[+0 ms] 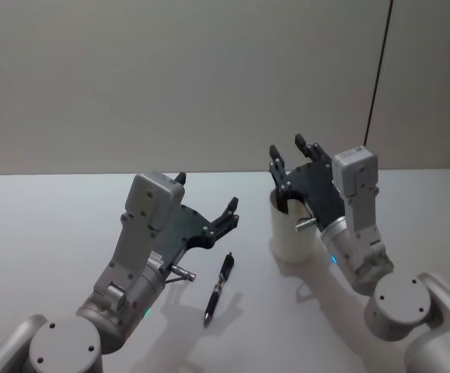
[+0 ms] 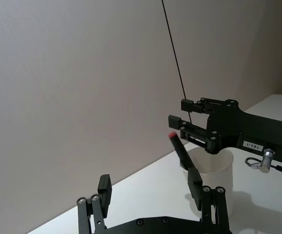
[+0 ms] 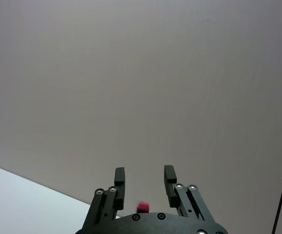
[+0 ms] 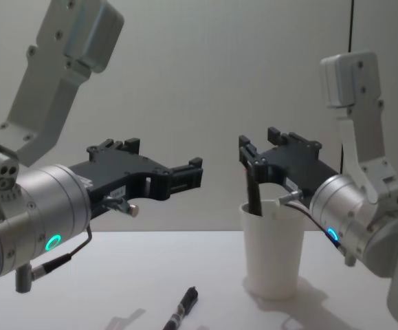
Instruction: Place the pen into the pen holder.
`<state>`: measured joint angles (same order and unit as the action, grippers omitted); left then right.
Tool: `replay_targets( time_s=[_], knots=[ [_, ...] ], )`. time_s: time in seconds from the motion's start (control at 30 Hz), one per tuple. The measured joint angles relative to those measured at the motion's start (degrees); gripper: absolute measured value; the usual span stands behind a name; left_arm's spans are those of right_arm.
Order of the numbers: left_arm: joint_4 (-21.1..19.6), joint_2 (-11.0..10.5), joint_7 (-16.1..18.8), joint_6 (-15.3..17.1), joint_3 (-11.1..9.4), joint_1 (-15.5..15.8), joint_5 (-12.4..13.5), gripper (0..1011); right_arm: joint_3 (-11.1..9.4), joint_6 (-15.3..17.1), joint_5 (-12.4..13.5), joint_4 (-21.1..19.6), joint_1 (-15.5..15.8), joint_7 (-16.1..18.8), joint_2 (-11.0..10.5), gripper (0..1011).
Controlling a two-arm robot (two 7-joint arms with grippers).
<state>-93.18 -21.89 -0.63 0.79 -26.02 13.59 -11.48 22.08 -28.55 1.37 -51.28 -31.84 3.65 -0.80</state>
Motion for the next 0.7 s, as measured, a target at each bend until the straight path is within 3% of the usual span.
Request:
replay_targets(
  time_s=[0.33, 0.63, 0.7],
  knots=[
    [0.0, 0.0, 0.0, 0.0, 0.0, 0.0, 0.0, 1000, 0.0, 1.8, -0.6, -2.3, 1.1, -0.1, -0.4, 782],
    [0.0, 0.0, 0.0, 0.0, 0.0, 0.0, 0.0, 1000, -0.3, 5.2, -0.8, -6.5, 2.9, -0.4, -1.3, 1001],
    [0.0, 0.0, 0.0, 0.0, 0.0, 0.0, 0.0, 1000, -0.4, 6.5, -0.7, -7.9, 3.5, -0.3, -1.6, 1002]
  ],
)
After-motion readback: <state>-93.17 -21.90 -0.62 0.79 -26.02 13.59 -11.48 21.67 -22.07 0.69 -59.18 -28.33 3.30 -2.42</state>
